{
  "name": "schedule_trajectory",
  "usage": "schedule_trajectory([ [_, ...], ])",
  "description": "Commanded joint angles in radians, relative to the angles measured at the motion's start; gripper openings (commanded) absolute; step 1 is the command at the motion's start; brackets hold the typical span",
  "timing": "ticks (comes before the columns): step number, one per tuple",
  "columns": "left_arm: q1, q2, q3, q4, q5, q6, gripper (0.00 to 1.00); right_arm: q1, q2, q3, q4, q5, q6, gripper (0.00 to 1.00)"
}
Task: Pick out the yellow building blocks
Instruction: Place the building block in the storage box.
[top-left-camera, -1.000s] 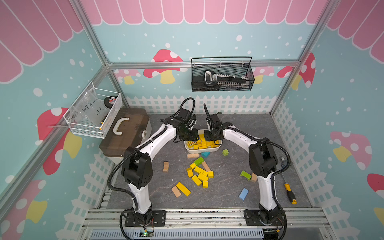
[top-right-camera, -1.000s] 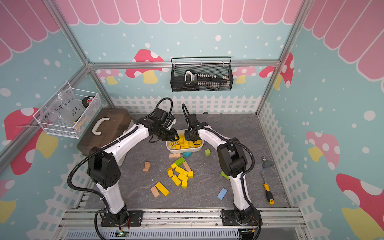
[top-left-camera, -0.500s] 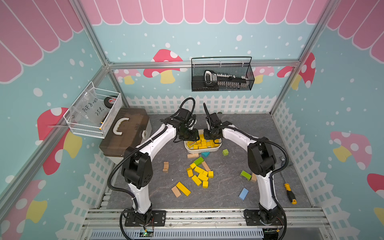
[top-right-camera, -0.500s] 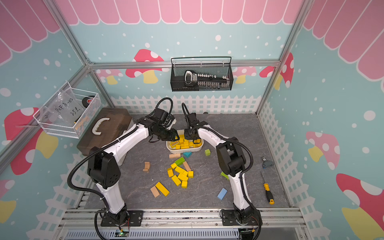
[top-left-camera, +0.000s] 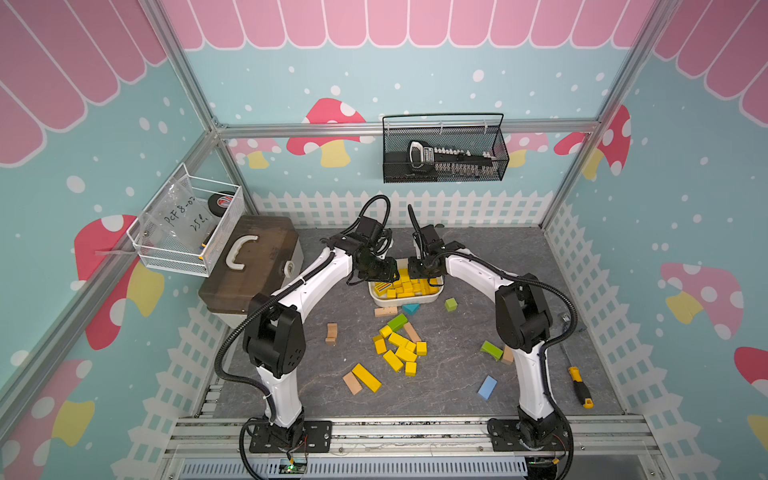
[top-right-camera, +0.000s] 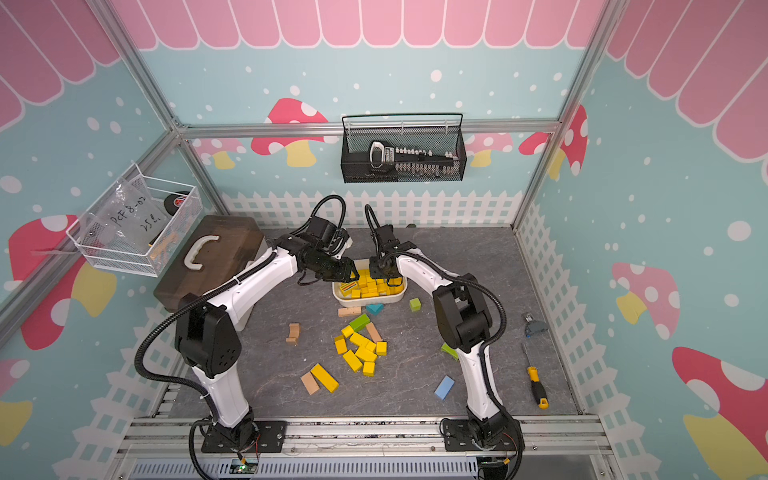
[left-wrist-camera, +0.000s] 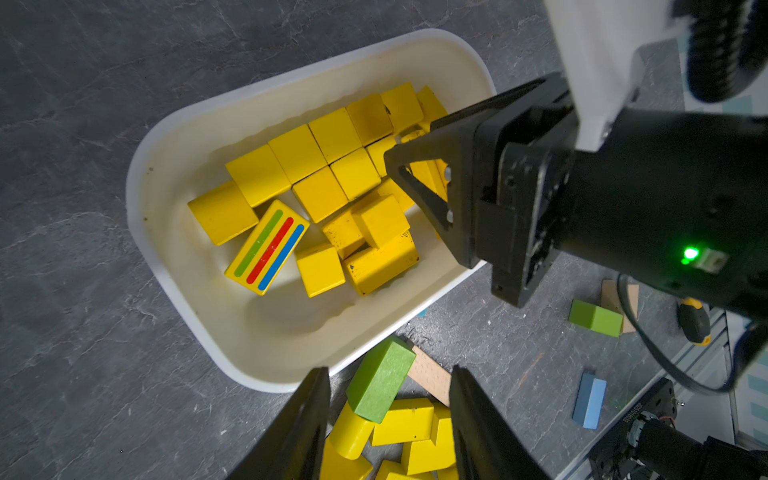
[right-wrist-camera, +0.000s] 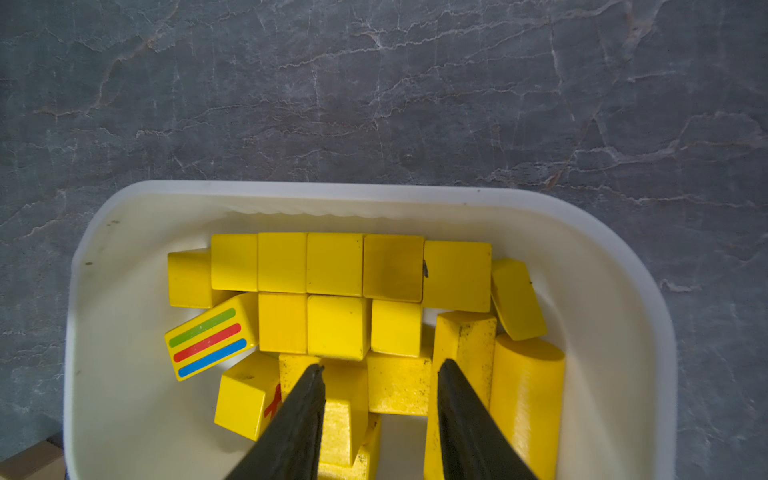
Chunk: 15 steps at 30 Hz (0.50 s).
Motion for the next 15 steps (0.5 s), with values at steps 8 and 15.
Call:
schedule_trajectory([
  [8,0.001,-0.016,0.018,-0.012,0.007,0.012,0.51,-0.002,-0.132,-0.129,0.015,-0.018,-0.021,0.43],
  [15,-0.006,-0.003,0.019,-0.012,0.029,0.015,0.52,-0.001,-0.448,-0.455,0.129,-0.017,-0.002,0.42],
])
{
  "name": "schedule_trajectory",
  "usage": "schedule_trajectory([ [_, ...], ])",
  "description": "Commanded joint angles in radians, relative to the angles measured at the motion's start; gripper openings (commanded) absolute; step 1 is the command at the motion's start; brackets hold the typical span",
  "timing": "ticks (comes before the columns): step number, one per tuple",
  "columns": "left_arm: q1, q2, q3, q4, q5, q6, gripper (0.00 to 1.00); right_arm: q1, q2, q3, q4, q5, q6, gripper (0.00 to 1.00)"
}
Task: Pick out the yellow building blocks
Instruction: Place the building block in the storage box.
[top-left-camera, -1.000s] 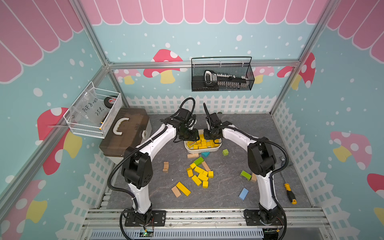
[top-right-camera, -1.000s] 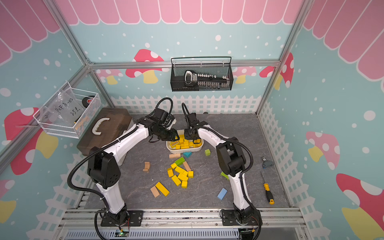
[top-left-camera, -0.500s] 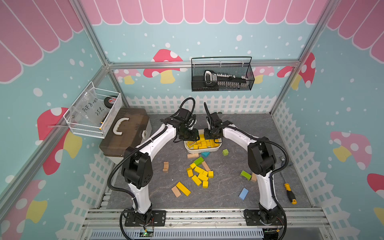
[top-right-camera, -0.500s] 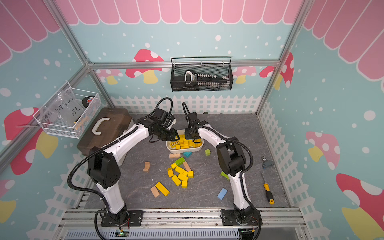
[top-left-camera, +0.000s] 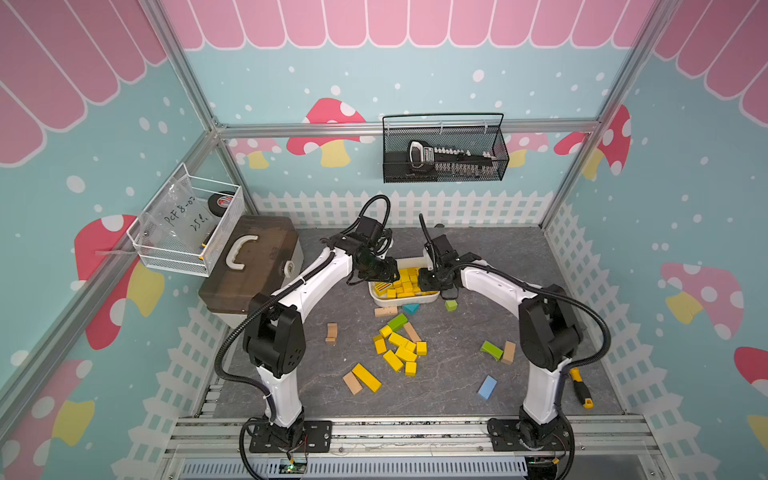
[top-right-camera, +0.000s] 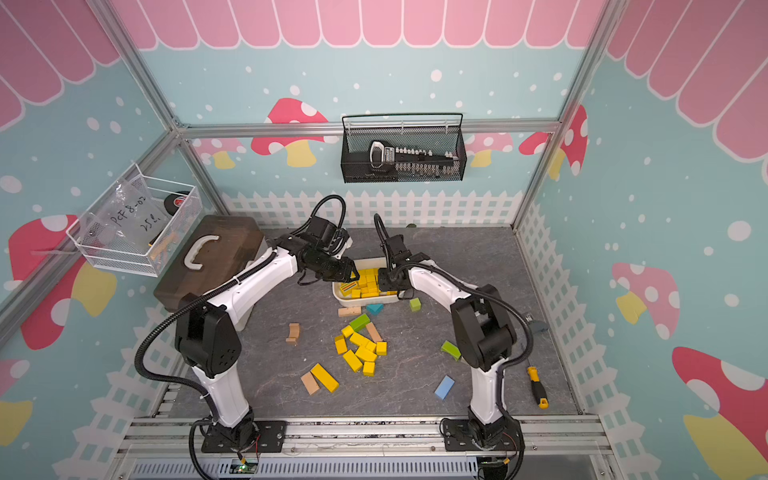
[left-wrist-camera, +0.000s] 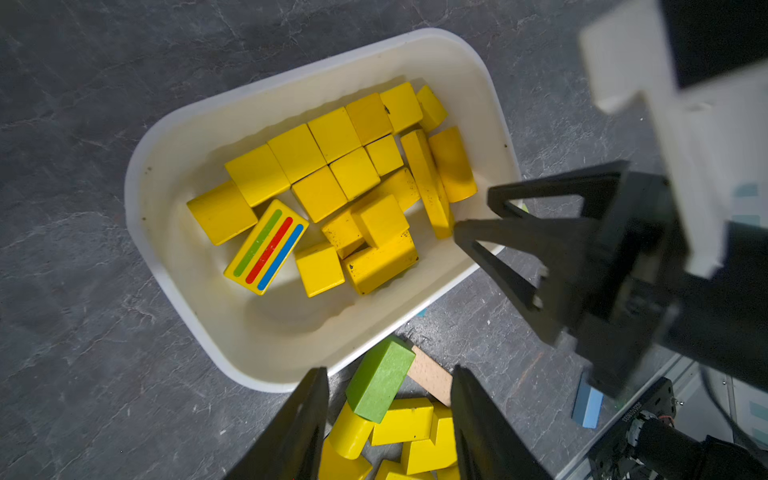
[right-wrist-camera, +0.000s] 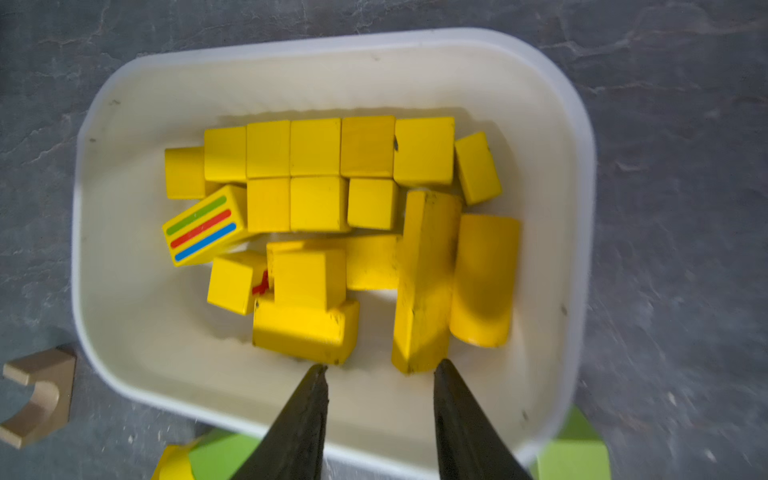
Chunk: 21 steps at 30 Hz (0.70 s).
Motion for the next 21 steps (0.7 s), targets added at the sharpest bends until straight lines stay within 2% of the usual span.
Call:
schedule_trajectory([
  [1,-0.009,0.0,0.019,-0.012,0.023,0.016,0.52,-0.002,-0.171,-0.128,0.069,0.004,0.007,0.43],
  [9,-0.059,0.013,0.022,-0.023,0.0,0.036,0.54,0.004,-0.568,-0.601,0.161,-0.013,0.09,0.43],
  [12,-0.087,0.026,0.032,-0.036,-0.011,0.046,0.54,0.026,-0.673,-0.74,0.187,-0.031,0.139,0.43],
  [16,-0.127,0.043,0.04,-0.048,-0.015,0.055,0.54,0.044,-0.781,-0.861,0.235,-0.059,0.207,0.43],
  [21,-0.222,0.057,0.053,-0.086,-0.097,0.096,0.54,0.045,-0.849,-0.909,0.25,-0.02,0.235,0.45],
])
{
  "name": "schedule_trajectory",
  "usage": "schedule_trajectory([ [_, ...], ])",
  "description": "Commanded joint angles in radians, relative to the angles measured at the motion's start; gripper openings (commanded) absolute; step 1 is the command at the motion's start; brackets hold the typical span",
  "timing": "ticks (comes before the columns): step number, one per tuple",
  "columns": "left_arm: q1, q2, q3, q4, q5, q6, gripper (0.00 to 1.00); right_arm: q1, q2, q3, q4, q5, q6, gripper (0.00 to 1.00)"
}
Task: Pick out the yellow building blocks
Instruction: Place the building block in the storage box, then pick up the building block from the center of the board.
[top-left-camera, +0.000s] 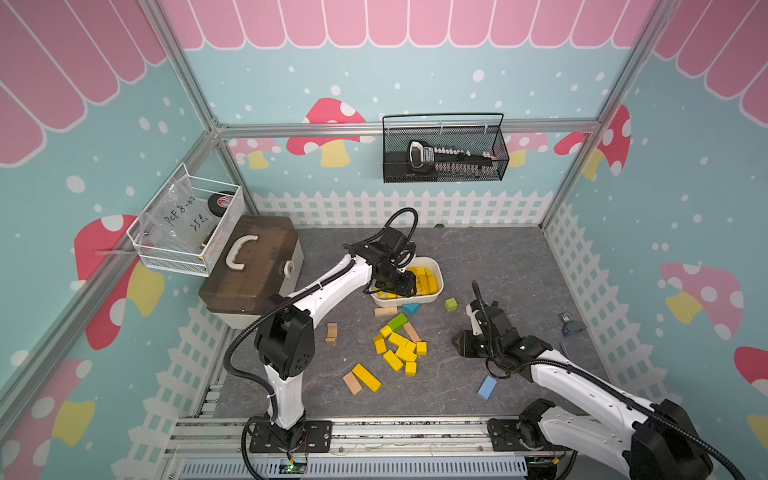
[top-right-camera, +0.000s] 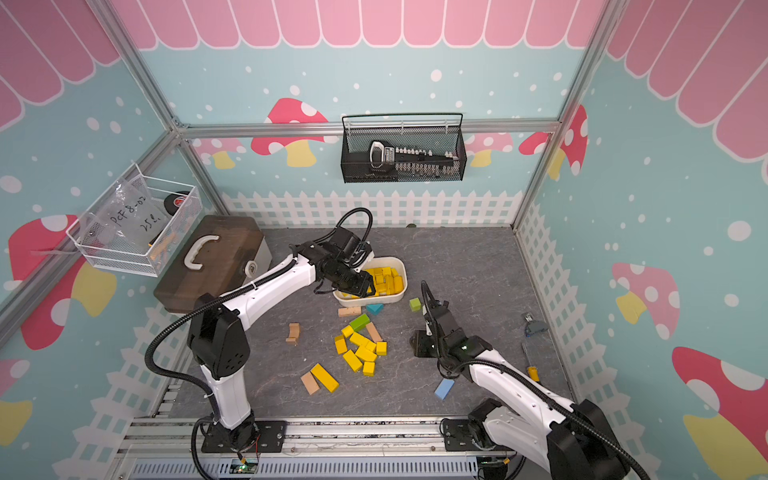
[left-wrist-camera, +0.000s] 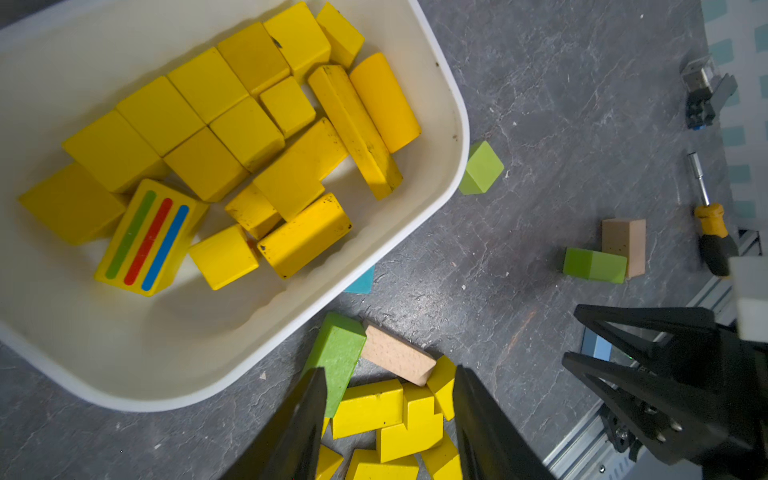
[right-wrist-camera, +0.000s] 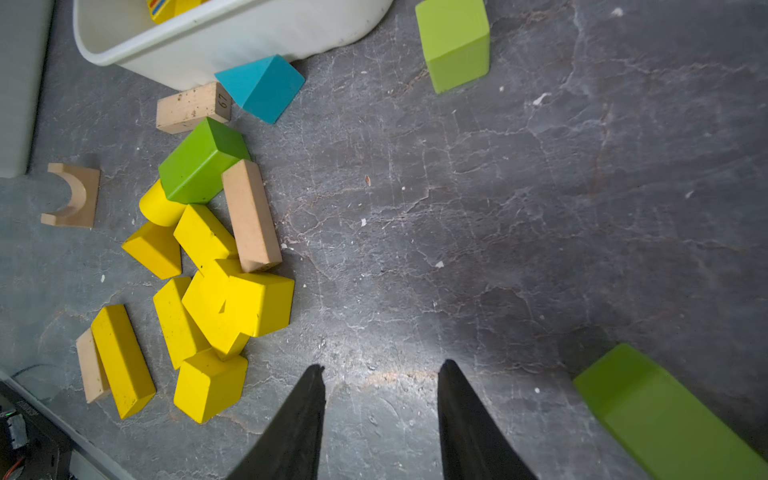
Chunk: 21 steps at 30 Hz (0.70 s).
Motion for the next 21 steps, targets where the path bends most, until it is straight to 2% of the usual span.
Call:
schedule_trajectory([
  [1,-0.066,0.023,0.038,-0.051,-0.046,0.065,0.54,0.005,-0.025,-0.013,0.058,0.022,0.052,0.45],
  [6,-0.14,0.06,0.062,-0.11,-0.025,0.139,0.55,0.002,-0.066,-0.037,0.056,0.049,0.072,0.47],
  [11,-0.185,0.136,0.12,-0.213,0.07,0.215,0.54,0.001,-0.132,-0.062,0.038,0.079,0.089,0.48],
  [15,-0.212,0.157,0.118,-0.232,0.032,0.231,0.52,0.0,-0.192,-0.074,0.001,0.123,0.111,0.49],
  [21,-0.253,0.195,0.116,-0.259,-0.1,0.238,0.52,-0.001,-0.28,-0.1,-0.047,0.188,0.147,0.5],
])
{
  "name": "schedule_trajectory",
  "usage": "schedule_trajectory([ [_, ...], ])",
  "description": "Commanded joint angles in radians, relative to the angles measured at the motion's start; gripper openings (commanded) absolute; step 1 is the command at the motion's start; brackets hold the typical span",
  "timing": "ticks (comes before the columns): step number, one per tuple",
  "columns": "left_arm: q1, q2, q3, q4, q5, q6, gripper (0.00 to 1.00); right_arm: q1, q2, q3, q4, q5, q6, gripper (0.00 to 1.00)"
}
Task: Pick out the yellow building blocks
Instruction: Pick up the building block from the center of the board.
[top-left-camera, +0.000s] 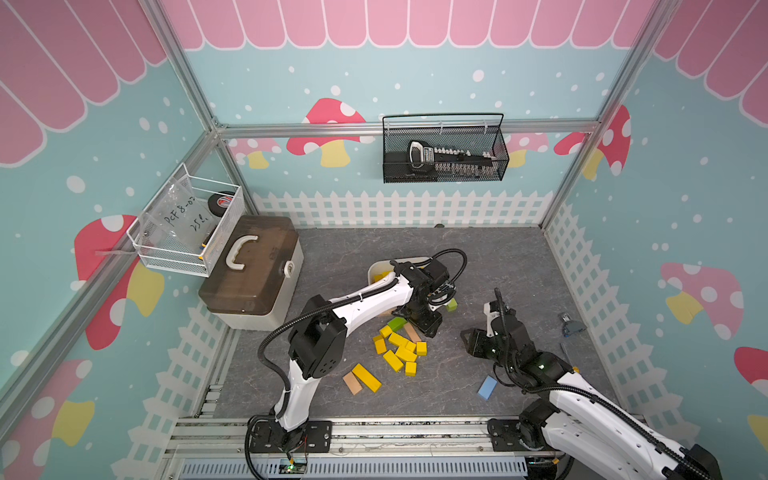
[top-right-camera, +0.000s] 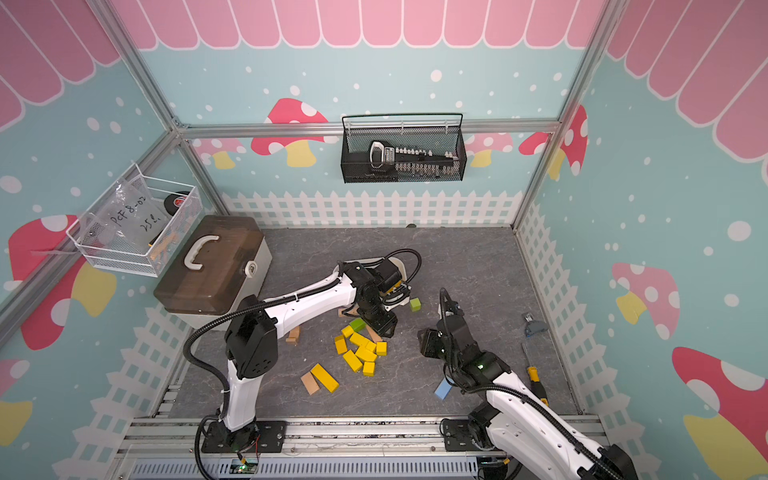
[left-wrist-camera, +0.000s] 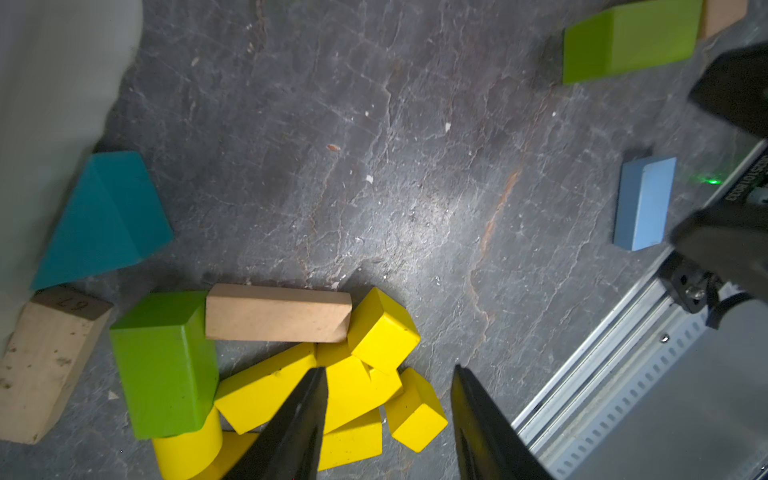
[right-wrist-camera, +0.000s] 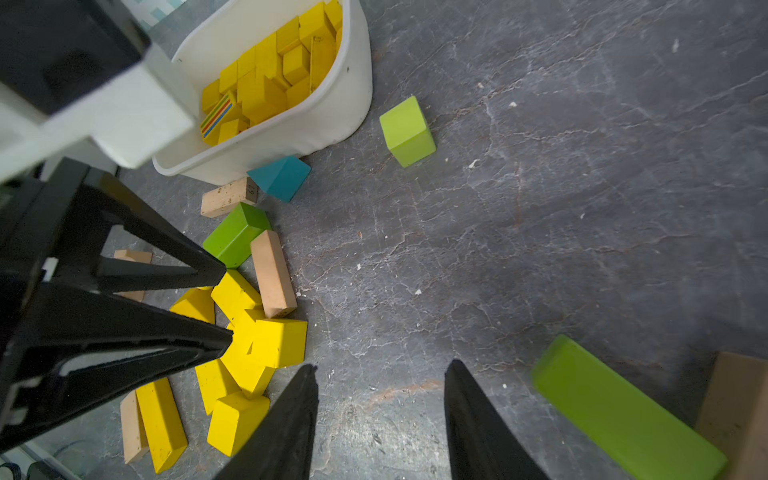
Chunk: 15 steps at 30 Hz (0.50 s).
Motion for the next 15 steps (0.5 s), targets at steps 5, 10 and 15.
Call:
schedule_trajectory([
  [5,-0.045,0.058,0.025,-0.046,-0.066,0.046,0.53,-0.003,-0.087,-0.039,-0.054,0.069,0.049,0.52],
  [10,-0.062,0.085,0.025,-0.058,-0.116,0.045,0.58,-0.003,-0.09,-0.041,-0.056,0.071,0.052,0.52],
  [15,-0.065,0.104,0.031,-0.058,-0.169,0.031,0.59,-0.005,-0.093,-0.042,-0.056,0.068,0.052,0.52],
])
